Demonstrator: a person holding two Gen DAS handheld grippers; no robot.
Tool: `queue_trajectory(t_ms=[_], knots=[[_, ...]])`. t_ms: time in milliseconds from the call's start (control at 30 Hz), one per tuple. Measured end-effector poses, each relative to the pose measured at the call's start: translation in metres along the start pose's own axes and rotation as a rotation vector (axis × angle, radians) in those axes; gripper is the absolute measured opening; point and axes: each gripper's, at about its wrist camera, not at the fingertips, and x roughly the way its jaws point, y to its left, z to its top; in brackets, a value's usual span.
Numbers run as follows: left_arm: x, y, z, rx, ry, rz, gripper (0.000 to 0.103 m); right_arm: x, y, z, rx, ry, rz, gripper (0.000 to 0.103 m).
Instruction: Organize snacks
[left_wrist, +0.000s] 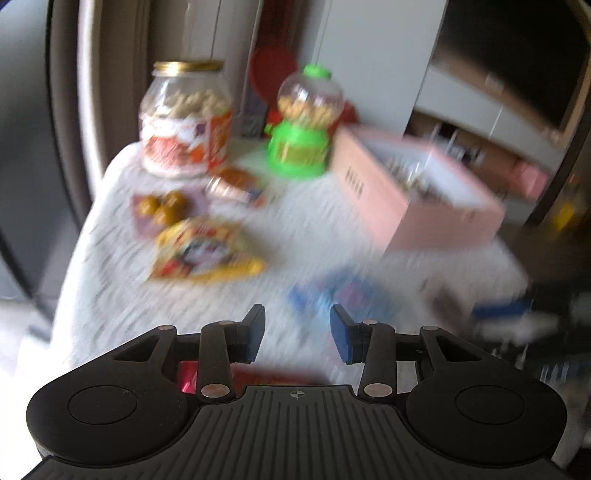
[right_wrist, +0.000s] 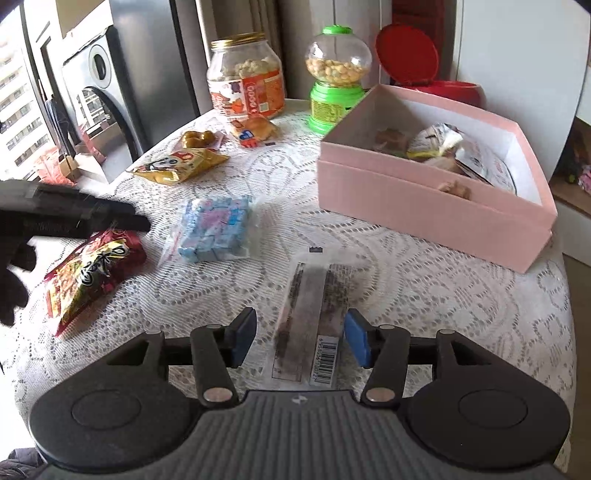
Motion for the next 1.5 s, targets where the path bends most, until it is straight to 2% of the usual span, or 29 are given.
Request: queue_trajectory(t_ms=[133,233,367,433,500,600,700,767,833,967,1100,1167,1200,1267,1400,1500], knots=[[0.034,0.001,0.017,-0.06,-0.026,-0.02,0.044,-0.002,0.0,-0.003,-0.006,0.006,-0.009,0.053],[0.056,0.007,0.016,-0.124,0.057,-0.086,0.042,-0.009,-0.005,-0.008,-0.007,-0.002,-0.038,0.053],[0.035,-0.004,-0.003,-0.102,0.083,-0.131,0.042,-0.014,-0.021,-0.016,0.019,-0.008,-0.095,0.056],[0.024,-0.013,-0.013,-0.071,0.106,-0.152,0.042,-0.013,-0.03,-0.018,0.055,-0.01,-0.094,0.065],[0.012,-0.023,-0.023,-0.02,0.104,-0.111,0.042,-0.012,-0.037,-0.019,0.082,-0.021,-0.107,0.069],[-0.006,-0.041,-0.024,0.068,0.038,0.005,0.042,-0.011,-0.043,-0.024,0.105,-0.071,-0.129,0.072],[-0.01,-0.06,-0.016,0.107,-0.003,0.038,0.042,-0.012,-0.056,-0.04,0.188,-0.144,-0.089,0.077],[-0.006,-0.075,-0.011,0.143,-0.016,0.061,0.043,-0.016,-0.057,-0.054,0.17,-0.201,-0.074,0.077],[0.001,-0.087,-0.008,0.17,-0.019,0.094,0.043,-0.021,-0.053,-0.058,0.137,-0.192,-0.085,0.077],[0.014,-0.1,-0.007,0.173,-0.009,0.105,0.043,-0.027,-0.054,-0.064,0.127,-0.193,-0.097,0.077],[0.024,-0.119,-0.018,0.266,0.02,0.159,0.044,-0.028,-0.056,-0.065,0.132,-0.196,-0.093,0.077],[0.034,-0.124,-0.026,0.303,0.062,0.148,0.045,-0.026,-0.055,-0.065,0.127,-0.191,-0.086,0.081],[0.037,-0.127,-0.029,0.322,0.06,0.141,0.056,-0.026,-0.055,-0.065,0.123,-0.189,-0.082,0.082],[0.04,-0.133,-0.032,0.37,0.064,0.126,0.066,-0.025,-0.054,-0.065,0.121,-0.187,-0.083,0.083],[0.037,-0.127,-0.027,0.315,0.064,0.094,0.066,-0.024,-0.052,-0.065,0.117,-0.184,-0.081,0.085],[0.036,-0.121,-0.023,0.302,0.048,0.171,0.064,-0.024,-0.049,-0.065,0.11,-0.181,-0.086,0.086]])
